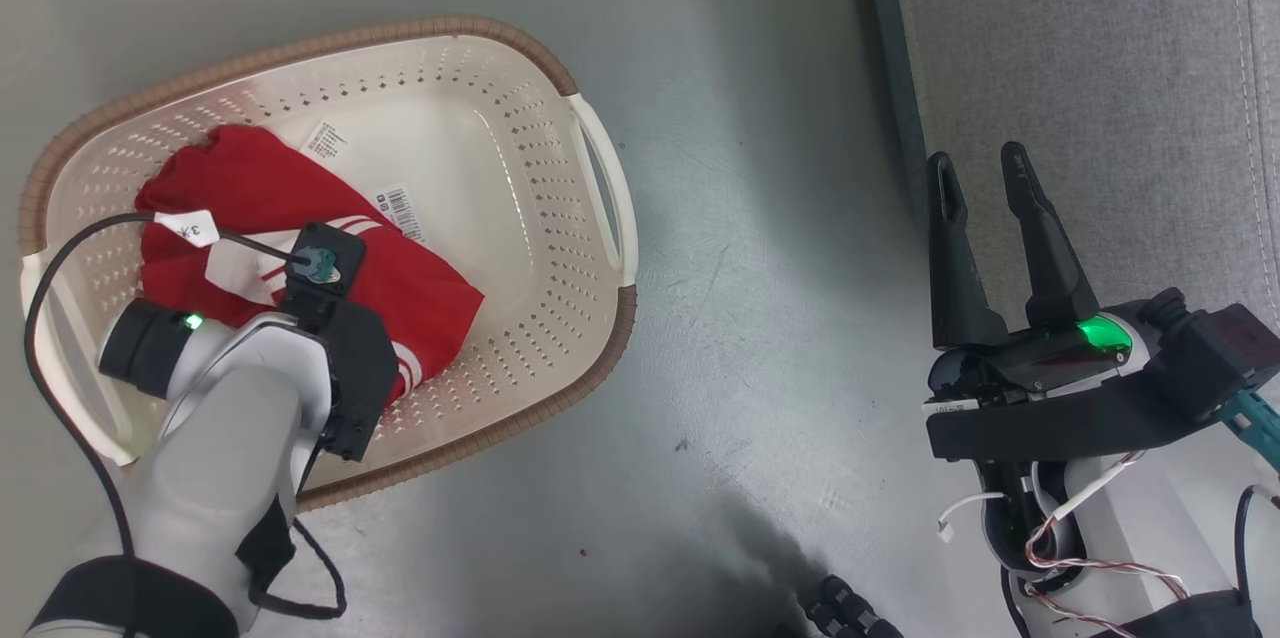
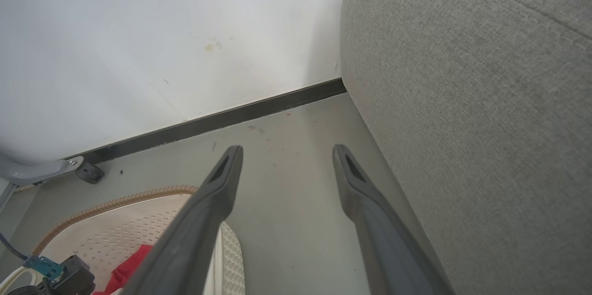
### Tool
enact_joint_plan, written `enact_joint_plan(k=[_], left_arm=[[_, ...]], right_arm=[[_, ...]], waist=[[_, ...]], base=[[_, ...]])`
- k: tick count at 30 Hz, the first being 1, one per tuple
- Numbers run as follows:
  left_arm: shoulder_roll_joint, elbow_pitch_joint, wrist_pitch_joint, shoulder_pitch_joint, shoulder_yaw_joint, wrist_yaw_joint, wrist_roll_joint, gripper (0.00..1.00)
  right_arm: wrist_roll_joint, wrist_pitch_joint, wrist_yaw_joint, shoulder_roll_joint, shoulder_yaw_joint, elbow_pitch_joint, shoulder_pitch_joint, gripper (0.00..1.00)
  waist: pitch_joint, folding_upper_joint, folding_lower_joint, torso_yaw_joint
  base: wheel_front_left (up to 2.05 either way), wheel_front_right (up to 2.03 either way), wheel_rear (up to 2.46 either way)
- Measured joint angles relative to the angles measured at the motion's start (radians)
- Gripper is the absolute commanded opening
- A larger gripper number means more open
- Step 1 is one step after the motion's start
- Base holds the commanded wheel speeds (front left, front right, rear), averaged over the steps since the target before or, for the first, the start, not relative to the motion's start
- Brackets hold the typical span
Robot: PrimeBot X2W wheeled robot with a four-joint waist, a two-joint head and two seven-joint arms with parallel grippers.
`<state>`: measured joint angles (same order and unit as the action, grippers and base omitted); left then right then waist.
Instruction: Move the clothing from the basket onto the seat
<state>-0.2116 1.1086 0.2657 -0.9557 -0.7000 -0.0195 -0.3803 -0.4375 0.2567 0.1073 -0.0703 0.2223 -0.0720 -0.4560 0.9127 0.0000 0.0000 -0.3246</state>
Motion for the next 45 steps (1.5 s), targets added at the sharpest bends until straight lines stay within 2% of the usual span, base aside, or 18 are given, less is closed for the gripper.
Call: enact_joint_plan(k=[11,21,22,24,34,45], left_arm=[[0.045,-0.023,-0.093,-0.007,0.013,-0.043,-0.036,0.0],[0.064,-0.029,-0.165,-0.003,0.021,-0.062,-0.051,0.0],[0.066,-0.029,-0.173,-0.002,0.021,-0.068,-0.052,0.06],[0.074,-0.029,-0.181,0.001,0.022,-0.07,-0.059,1.0],[0.101,-0.025,-0.253,0.031,0.023,-0.087,-0.068,1.0],[0.132,-0.044,-0.356,0.092,0.044,-0.096,-0.123,1.0]], right_arm=[[0.007,0.0,0.007,0.003,-0.022,-0.019,-0.005,1.0],[0.007,0.0,0.009,0.004,-0.039,-0.04,-0.007,1.0],[0.007,0.0,0.009,0.004,-0.043,-0.043,-0.007,1.0],[0.007,0.0,0.011,0.004,-0.05,-0.05,-0.008,1.0],[0.016,0.0,0.013,-0.016,-0.077,-0.083,-0.01,1.0],[0.016,0.0,0.016,-0.068,-0.104,-0.125,-0.003,1.0]], waist=[[-0.041,0.0,0.0,0.018],[-0.099,0.0,-0.0001,0.032],[-0.108,0.0,0.0,0.033],[-0.125,0.0,0.0,0.037],[-0.226,0.0,0.0,0.06],[-0.369,0.0,0.0,0.105]], base=[[0.0,0.0,0.0],[0.0,0.0,0.0],[0.0,0.0,0.0],[0.0,0.0,0.0],[0.0,0.0,0.0],[0.0,0.0,0.0]])
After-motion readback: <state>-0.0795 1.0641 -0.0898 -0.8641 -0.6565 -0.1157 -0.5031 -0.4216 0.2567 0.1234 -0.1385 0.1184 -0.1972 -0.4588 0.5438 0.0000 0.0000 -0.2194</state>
